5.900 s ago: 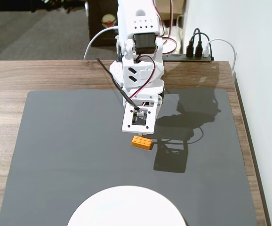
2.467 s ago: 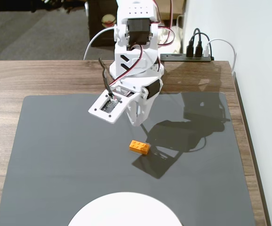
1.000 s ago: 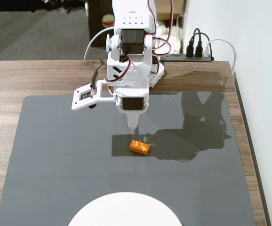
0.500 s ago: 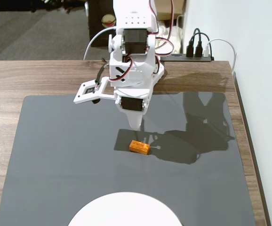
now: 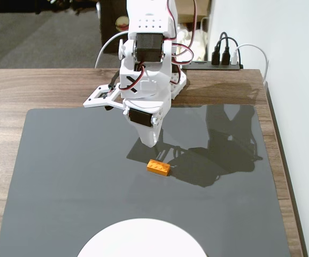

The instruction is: Grasp a lego block and put it on the plate.

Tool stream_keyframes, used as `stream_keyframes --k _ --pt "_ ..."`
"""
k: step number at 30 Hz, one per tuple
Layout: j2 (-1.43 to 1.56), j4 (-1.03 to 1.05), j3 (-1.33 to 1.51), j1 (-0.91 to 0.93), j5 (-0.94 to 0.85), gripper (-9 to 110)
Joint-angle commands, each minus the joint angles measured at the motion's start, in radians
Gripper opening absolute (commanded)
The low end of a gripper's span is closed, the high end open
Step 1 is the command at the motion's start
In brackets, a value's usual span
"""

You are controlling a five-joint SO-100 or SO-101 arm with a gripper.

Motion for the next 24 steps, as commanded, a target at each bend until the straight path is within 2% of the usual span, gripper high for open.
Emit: stream_keyframes --k 1,19,21,24 --pt "-0.002 0.0 -0.034 0.0 -0.002 1" --pt "-0.011 0.008 -0.038 -0.014 -0.063 2" --pt "-0.012 0.008 -0.037 -0.012 -0.066 3" --pt "-0.018 0.006 -0.023 -0.014 -0.066 15"
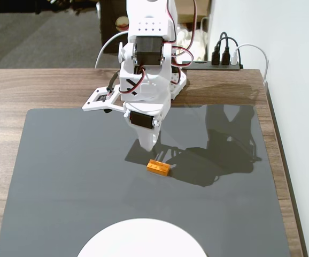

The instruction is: Grasp a lego block and put it on the plate.

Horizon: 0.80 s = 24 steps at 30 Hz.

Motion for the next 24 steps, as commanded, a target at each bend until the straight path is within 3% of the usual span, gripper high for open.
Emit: stream_keyframes --k 1,10,24 --pt "-0.002 -0.002 -0.017 -0.006 -0.009 16" --pt "-0.017 -0.009 -0.008 -0.014 -0.025 31" --pt "-0.054 -0.052 0.02 -0.054 -0.011 36"
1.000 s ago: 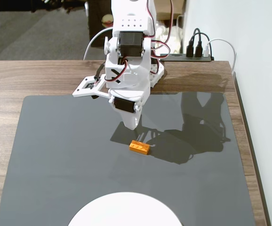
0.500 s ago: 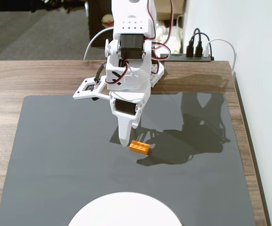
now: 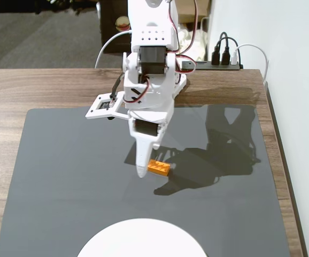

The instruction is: Grasp a lego block and put it on the plate.

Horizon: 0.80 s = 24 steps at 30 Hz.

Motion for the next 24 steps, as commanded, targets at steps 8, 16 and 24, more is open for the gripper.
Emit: stream_keyframes --k 8,16,24 --pt "-0.009 -0.018 0.008 -0.035 0.034 40" --pt "-0.026 -0.064 0.055 -0.035 0.049 40" --pt "-0.046 -0.106 0.08 -0.012 0.038 40"
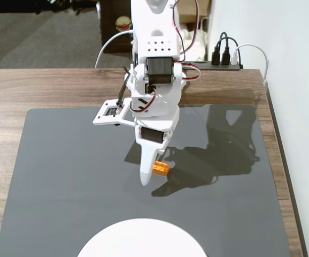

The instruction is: Grasp a lego block and put it on the plate.

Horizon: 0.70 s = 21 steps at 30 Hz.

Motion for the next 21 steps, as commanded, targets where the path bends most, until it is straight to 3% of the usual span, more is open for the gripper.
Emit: stream_keyframes --k 1,21 --pt "-0.002 -0.02 -0.002 0.003 -0.003 40" --pt "-0.018 -0.075 0.026 0.014 -0.006 34"
